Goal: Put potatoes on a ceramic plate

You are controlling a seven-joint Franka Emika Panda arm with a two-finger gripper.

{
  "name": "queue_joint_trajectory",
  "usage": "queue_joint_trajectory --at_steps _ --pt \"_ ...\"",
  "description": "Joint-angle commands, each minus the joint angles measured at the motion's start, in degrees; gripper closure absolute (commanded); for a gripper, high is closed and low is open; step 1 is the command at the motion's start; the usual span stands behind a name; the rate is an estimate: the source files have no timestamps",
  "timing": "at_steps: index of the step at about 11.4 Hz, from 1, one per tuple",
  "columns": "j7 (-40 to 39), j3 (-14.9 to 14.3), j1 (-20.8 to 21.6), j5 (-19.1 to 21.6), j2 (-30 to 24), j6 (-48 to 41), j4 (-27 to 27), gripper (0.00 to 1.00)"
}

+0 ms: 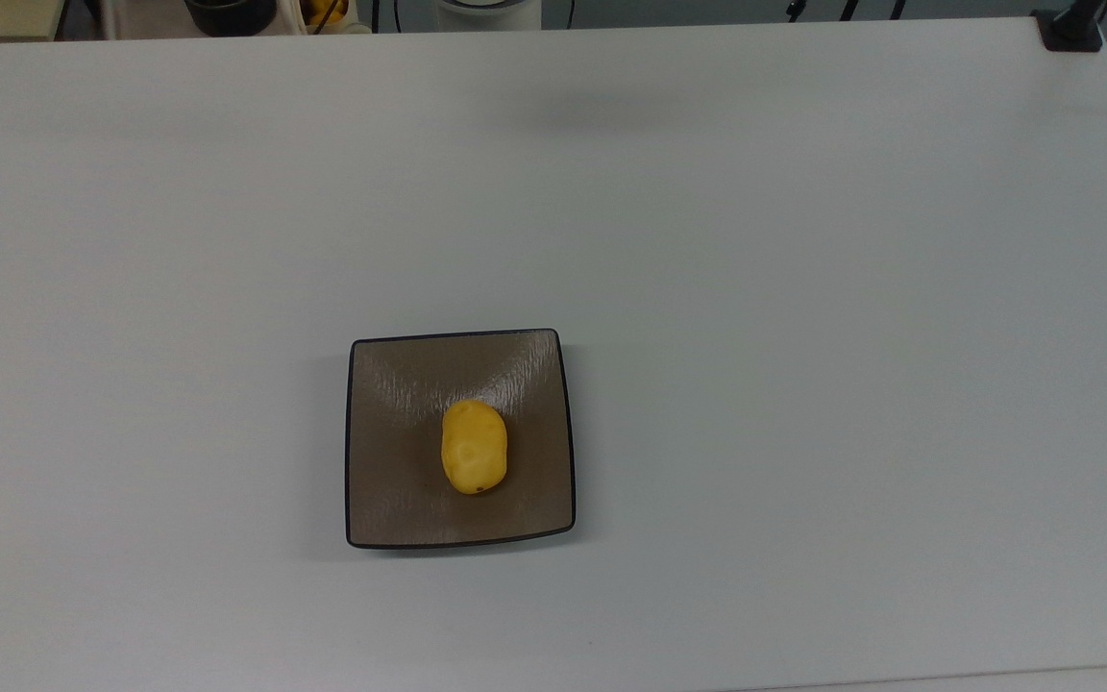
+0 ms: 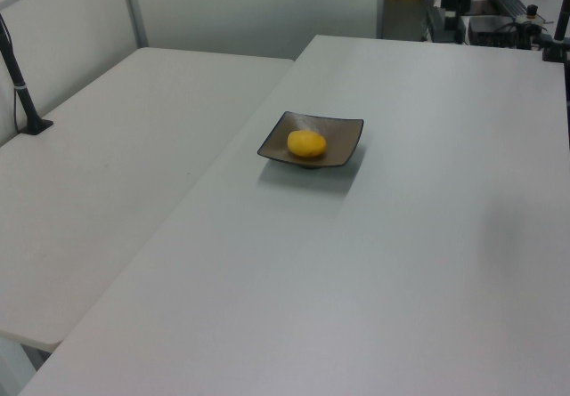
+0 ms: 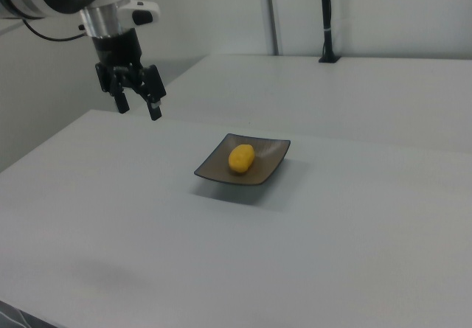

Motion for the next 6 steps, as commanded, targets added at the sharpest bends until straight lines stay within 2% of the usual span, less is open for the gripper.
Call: queue_joint_trajectory --at_steps 1,3,6 --pt "-1.8 -1.2 1.4 2.4 -0.8 7.9 -4.8 0.0" --pt "-5.4 -1.3 1.3 2.5 -0.6 8.0 -4.9 0.0" --pt "-5.5 -1.3 1.3 2.5 -0.2 8.0 -4.7 0.0"
